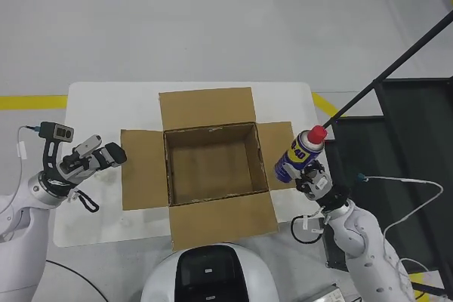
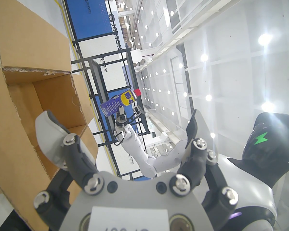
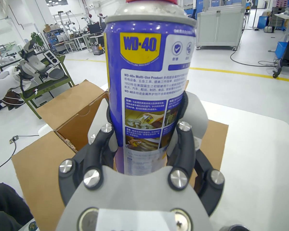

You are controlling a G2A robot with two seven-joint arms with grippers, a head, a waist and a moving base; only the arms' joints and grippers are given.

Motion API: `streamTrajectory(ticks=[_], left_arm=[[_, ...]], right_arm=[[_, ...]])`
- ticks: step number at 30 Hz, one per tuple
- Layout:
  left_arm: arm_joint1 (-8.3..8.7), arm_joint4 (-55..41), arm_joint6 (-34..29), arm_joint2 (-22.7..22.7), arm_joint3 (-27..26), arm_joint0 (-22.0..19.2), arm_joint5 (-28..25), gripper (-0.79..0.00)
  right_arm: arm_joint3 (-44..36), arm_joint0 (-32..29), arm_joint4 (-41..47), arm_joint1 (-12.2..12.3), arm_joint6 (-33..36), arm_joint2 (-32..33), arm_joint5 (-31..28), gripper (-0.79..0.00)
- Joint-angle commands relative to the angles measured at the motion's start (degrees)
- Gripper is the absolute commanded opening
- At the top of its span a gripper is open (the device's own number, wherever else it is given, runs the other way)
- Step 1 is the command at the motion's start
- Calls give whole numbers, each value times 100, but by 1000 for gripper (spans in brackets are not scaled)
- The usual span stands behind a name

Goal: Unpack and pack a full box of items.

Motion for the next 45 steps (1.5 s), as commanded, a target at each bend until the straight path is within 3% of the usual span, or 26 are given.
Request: streamTrajectory(ticks=[1, 6, 11, 26, 31, 39, 45], left_arm=[[0, 0, 0, 0, 0, 0, 0, 0], [0, 0, 0, 0, 0, 0, 0, 0], [0, 0, 0, 0, 0, 0, 0, 0], [0, 0, 0, 0, 0, 0, 0, 0], [0, 0, 0, 0, 0, 0, 0, 0], [0, 0, 0, 0, 0, 0, 0, 0], [0, 0, 0, 0, 0, 0, 0, 0]], right_arm=[[142, -315, -344, 7, -650, 185, 8, -785], [692, -757, -641, -20, -2004, 307, 192, -785], [1292, -710, -896, -60, -2595, 148, 609, -785], [1373, -667, -908, -64, -2648, 129, 648, -785], [1562, -628, -845, -91, -2557, 63, 1018, -785], [3014, -277, -1342, -183, -3934, -350, 1848, -785], [4447, 423, -1351, -295, -4686, -743, 2270, -785]])
